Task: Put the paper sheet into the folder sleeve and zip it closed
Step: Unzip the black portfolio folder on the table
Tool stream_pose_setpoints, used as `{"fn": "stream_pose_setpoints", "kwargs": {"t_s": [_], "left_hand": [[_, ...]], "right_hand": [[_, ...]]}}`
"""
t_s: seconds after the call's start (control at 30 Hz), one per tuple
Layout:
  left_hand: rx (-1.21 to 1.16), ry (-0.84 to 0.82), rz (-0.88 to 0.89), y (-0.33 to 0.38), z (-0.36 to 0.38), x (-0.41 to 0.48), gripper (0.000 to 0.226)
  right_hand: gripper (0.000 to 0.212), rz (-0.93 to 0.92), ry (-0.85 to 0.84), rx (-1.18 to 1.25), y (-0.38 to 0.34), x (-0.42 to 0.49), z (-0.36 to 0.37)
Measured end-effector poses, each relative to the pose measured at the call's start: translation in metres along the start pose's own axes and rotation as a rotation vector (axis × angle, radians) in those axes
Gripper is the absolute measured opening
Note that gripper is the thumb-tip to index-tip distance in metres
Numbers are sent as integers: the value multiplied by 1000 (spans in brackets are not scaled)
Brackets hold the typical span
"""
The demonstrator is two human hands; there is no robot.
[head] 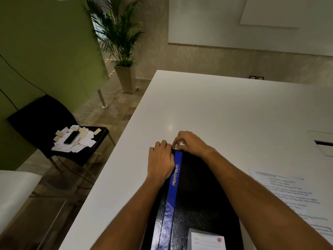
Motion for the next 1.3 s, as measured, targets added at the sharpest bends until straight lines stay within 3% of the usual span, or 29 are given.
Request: {"fn": "stream_pose_setpoints", "kwargs": {"t_s": [0.17, 0.33, 0.53, 0.67, 0.93, 1.03, 1.3], "left_hand": [[-12, 4, -10, -7, 1, 1, 21], [-54, -19, -20, -5, -2, 3, 52], [-89, -26, -40, -11, 3, 3, 27], [-90, -20, -42, -10, 3, 2, 26], [-113, -36, -54, -9, -1, 2, 24], [-116, -38, -50, -9, -1, 1, 26], [-110, -30, -61, -10, 2, 1, 27]], "right_hand": [[23, -98, -59, -108, -8, 7, 2], [18, -215, 6, -283, -12, 3, 4], [20, -322, 128, -421, -15, -7, 15], [14, -284, 143, -389, -13, -7, 18], [9, -98, -28, -171, -5, 3, 12], [1, -116, -13, -192, -6, 4, 10], [7, -106, 46, -177, 3, -2, 3]]}}
Point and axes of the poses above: each hand's wrist, its own x-axis towards the middle knuckle, its own z-axis out of the palm, y = z × x, the point moved 7 cm from there along x, towards the middle knuckle, and after that the axes turned 13 degrees about z, right-handed, at the moved point
